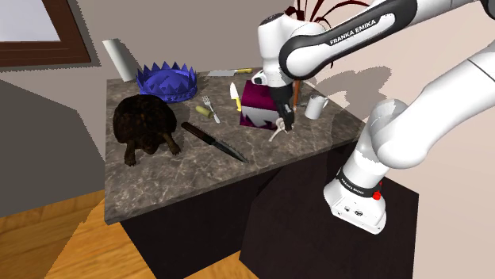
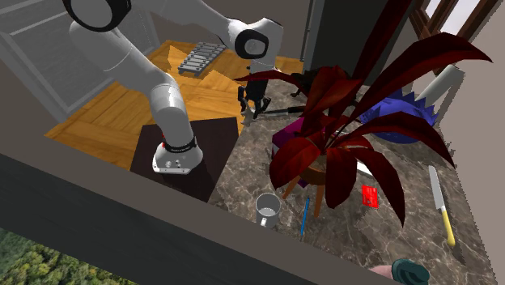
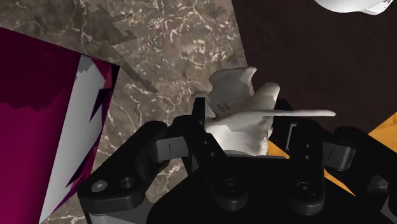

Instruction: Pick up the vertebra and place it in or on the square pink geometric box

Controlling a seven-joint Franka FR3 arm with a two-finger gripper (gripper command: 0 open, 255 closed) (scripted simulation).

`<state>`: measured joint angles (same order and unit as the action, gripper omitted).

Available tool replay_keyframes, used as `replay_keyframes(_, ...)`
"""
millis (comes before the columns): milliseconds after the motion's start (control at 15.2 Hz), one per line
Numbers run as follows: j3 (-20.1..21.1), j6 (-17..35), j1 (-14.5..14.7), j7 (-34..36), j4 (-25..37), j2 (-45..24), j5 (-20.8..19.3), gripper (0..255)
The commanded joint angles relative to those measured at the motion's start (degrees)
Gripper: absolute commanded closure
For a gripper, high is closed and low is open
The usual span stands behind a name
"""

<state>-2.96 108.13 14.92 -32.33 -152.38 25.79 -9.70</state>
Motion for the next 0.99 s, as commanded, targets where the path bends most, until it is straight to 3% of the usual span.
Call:
replay_keyframes(0, 0.09, -1.88, 0.06, -0.19, 0.97, 0.9, 0.16, 255)
replay_keyframes(924, 0.6, -13.96, 0.21, -1.6, 8.8, 5.22, 0.8, 255)
